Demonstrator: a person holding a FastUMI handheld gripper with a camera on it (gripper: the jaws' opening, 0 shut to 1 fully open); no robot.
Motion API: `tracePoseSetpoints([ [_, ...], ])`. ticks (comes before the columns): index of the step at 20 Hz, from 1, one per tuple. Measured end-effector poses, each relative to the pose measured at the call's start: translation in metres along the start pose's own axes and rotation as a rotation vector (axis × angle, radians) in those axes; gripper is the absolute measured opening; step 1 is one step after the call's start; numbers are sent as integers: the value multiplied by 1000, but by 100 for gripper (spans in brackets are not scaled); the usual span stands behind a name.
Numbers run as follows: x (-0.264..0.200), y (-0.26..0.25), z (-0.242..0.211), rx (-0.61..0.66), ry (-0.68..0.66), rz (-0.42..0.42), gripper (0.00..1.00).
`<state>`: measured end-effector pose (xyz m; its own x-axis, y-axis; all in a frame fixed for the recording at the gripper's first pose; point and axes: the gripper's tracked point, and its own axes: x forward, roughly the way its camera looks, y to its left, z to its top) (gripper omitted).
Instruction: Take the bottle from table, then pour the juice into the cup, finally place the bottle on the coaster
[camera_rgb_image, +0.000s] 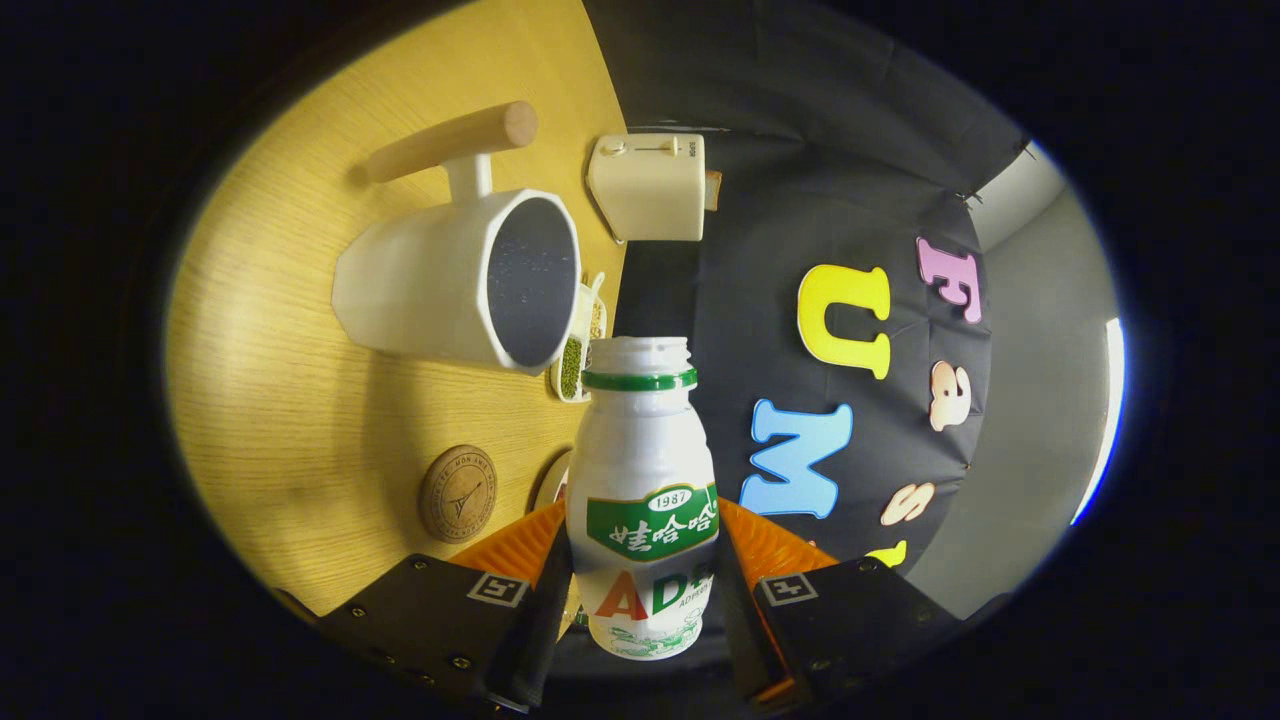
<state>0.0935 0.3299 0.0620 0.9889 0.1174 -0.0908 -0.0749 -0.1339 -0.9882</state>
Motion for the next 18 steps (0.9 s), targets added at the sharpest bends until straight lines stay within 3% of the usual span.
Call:
tracePoseSetpoints([
  [18, -5, -4, 0, -55, 4, -2, 69],
])
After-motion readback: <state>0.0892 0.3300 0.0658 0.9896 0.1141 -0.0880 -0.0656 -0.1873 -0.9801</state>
